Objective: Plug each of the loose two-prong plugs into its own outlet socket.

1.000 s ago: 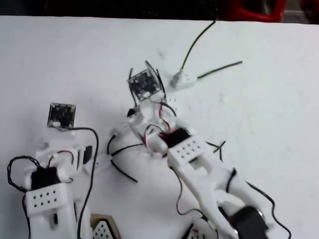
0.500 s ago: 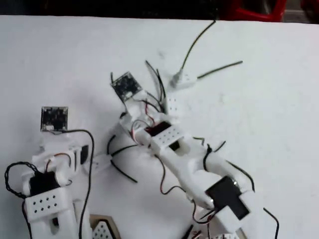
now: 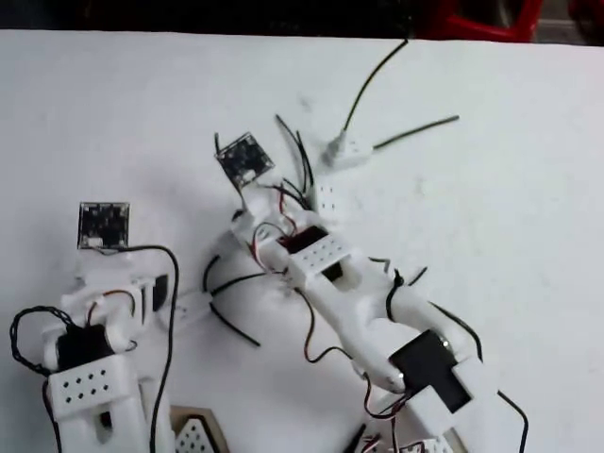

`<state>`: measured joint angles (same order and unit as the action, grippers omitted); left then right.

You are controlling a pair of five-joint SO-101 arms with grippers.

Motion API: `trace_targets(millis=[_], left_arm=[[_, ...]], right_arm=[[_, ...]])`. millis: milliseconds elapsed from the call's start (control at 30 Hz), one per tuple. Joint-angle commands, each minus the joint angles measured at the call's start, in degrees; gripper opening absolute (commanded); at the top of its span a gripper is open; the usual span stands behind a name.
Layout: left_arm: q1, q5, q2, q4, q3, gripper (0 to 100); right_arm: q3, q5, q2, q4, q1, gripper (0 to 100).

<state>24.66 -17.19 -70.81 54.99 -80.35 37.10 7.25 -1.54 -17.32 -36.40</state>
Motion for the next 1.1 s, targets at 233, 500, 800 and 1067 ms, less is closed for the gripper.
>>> trace_targets(millis=[233,500,800,1067], left_arm=[[0.31,0.53,-1.10,-1.14,0.26,29],[0.31,0.53,-1.10,-1.05,0.26,29],[0.31,0.53,-1.10,-1.32,0.26,29],[0.31,0.53,-1.10,-1.41,0.26,29]], right_arm=[[0.53,0.44,0.13,-1.27,0.75,1.7],[1.41,0.44,-4.53,0.57,0.75,1.7],[1.41,3.69,-5.05,0.31,0.75,1.7],[1.32,3.60,9.98,0.31,1.71,1.7]])
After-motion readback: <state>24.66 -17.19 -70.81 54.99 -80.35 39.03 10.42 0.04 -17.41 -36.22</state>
